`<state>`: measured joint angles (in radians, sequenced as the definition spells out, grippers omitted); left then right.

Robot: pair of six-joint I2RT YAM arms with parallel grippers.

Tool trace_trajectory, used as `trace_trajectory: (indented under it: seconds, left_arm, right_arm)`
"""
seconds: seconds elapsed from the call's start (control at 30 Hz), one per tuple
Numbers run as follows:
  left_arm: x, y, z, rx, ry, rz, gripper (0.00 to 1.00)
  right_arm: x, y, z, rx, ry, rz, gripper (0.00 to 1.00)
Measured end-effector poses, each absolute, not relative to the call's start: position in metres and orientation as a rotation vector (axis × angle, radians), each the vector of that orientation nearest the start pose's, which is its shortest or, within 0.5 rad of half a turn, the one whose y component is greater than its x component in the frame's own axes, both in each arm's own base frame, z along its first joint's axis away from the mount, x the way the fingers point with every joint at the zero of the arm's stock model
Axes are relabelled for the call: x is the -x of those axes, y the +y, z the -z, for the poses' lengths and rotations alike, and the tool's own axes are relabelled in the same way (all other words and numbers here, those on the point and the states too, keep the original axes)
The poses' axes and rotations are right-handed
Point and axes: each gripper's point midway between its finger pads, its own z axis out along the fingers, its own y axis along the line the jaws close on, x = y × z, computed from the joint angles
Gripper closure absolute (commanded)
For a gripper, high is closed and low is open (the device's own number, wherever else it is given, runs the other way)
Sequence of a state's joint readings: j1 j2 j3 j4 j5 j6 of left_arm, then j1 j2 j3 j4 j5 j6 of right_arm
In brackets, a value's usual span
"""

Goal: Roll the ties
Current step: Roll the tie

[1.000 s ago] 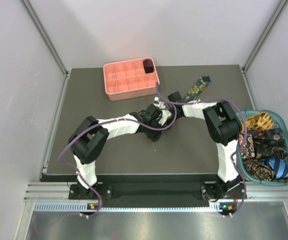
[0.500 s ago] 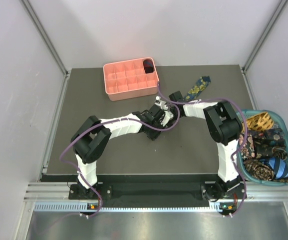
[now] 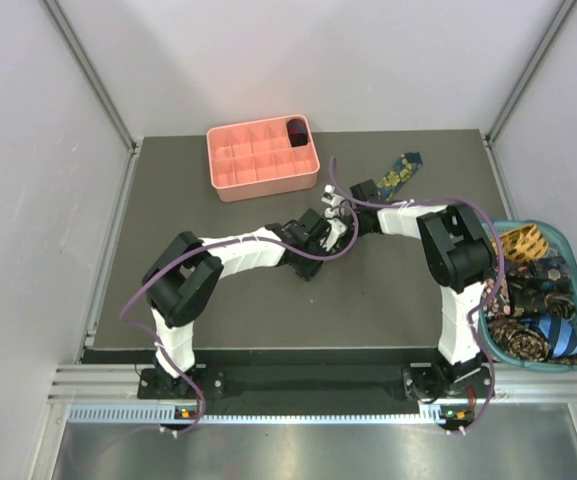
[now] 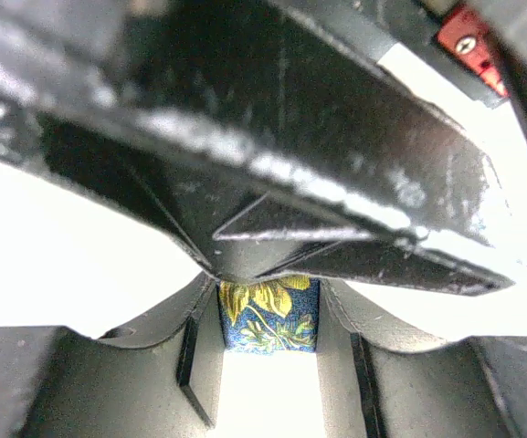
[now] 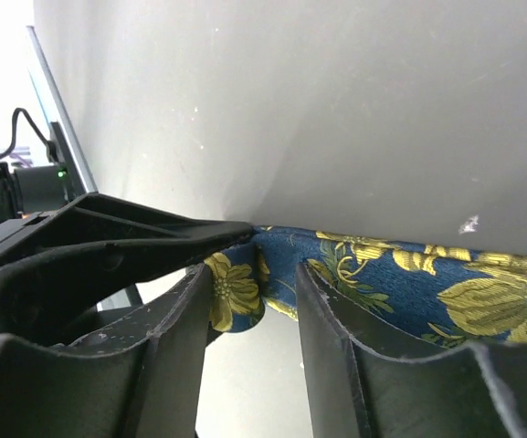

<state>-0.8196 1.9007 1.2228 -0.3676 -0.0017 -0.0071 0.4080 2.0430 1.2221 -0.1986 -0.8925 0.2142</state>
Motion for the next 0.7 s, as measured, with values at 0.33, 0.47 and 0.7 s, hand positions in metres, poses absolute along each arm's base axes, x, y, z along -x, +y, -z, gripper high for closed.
trace_trajectory:
  seconds: [0.33,0.47,0.7]
  left_arm:
    - [-0.290,-0.310,-0.019,-1.022,2.460,0.273,0.84]
    - [-0.290,-0.310,-0.019,-1.016,2.481,0.264,0.85]
    - [-0.290,-0.311,-0.019,-1.008,2.533,0.249,0.85]
  right_arm:
    - [-0.330,0.264,-0.049,0.393,2.468,-1.325,0.56]
    - [-0.345,0.233,-0.067,0.261,2.408,-1.191,0.57]
    - [-0.333,0.194,-0.077,0.145,2.322,-0.895,0.62]
